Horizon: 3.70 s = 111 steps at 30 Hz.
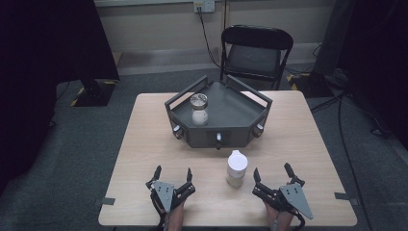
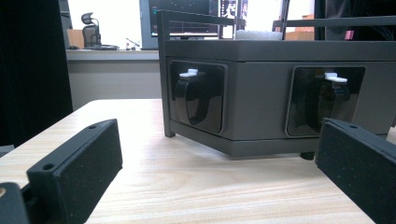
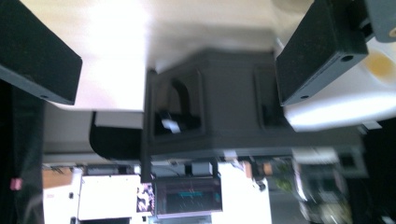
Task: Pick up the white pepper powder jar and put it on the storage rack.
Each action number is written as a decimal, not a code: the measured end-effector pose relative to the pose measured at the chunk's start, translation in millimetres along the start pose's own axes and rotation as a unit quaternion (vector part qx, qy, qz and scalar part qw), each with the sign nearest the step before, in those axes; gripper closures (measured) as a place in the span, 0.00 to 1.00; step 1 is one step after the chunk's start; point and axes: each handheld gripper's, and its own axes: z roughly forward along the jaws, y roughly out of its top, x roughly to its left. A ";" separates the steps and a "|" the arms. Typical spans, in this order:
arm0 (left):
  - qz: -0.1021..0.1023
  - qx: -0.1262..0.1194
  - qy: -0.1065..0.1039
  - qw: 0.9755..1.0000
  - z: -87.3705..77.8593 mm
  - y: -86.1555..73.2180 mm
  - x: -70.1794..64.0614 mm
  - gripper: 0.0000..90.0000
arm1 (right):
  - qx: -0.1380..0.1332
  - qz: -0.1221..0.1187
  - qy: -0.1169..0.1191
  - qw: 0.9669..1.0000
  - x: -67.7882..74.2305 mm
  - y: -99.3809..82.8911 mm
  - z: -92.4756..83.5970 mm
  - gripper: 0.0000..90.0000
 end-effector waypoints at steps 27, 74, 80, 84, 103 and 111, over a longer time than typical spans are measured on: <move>0.000 0.000 0.004 1.000 0.0 -0.1 -1.2 0.00 | 0.043 -0.010 0.097 0.994 36.9 16.6 29.4 0.08; 0.000 0.000 0.004 1.000 0.1 0.1 -1.2 0.00 | 0.085 -0.010 0.105 0.991 35.3 17.1 43.4 0.34; 0.000 0.000 0.004 1.000 0.1 0.1 -1.2 0.00 | 0.087 -0.009 0.107 0.990 33.8 19.5 44.0 0.34; 0.000 0.000 0.004 1.000 0.1 0.1 -1.2 0.00 | 0.087 -0.011 0.110 0.990 32.7 23.0 44.0 0.34; 0.000 0.000 0.004 1.000 0.1 0.1 -1.2 0.00 | 0.091 -0.016 0.125 0.988 27.1 38.9 46.8 0.34; 0.000 0.000 0.004 1.000 0.1 0.1 -1.2 0.00 | 0.088 -0.022 0.133 0.987 25.7 48.2 49.1 0.34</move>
